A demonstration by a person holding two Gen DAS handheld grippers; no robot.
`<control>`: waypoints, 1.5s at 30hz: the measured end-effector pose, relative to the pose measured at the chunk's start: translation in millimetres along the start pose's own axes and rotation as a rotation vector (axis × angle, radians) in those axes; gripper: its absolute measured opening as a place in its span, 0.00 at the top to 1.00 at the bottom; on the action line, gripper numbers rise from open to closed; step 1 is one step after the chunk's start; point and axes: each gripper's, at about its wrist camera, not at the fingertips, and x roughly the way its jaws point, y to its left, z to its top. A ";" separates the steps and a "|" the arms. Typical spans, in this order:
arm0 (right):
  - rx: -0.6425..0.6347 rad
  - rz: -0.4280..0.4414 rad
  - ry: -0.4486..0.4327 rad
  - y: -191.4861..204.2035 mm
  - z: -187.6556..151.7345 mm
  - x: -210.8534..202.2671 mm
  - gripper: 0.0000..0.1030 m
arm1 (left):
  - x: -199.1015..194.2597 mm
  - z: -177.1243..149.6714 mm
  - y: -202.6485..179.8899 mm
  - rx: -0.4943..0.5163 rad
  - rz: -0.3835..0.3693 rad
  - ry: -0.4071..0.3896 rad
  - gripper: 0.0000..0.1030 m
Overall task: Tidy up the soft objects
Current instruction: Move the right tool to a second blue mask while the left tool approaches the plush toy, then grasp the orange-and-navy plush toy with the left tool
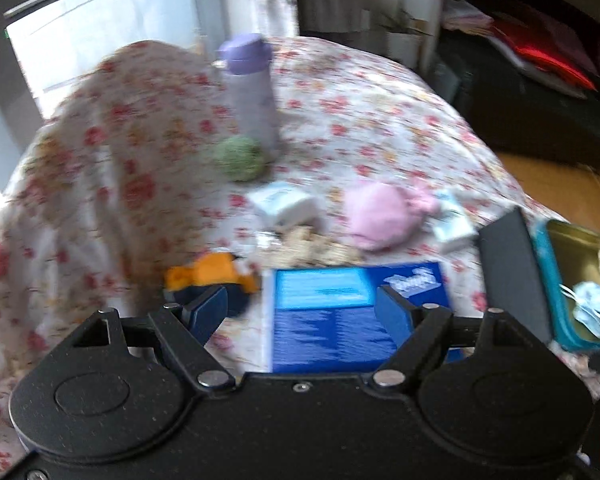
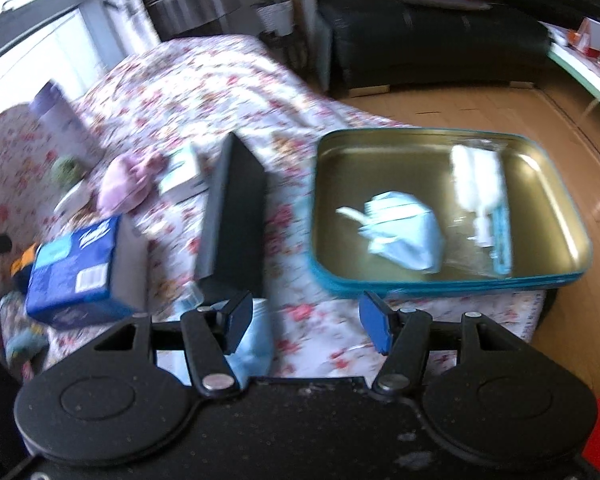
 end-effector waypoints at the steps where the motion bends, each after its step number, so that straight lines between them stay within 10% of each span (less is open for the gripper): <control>1: -0.014 0.008 0.005 6.2 -1.5 1.1 0.41 | 0.2 1.6 6.7 -0.014 0.012 -0.005 0.25; 15: -0.088 0.077 0.052 61.0 -20.5 9.8 0.28 | 6.6 7.4 79.2 -0.163 0.108 -0.042 0.15; 45: -0.074 0.066 0.108 53.7 -17.2 31.0 0.25 | 67.7 40.3 84.4 -0.203 0.094 0.104 0.15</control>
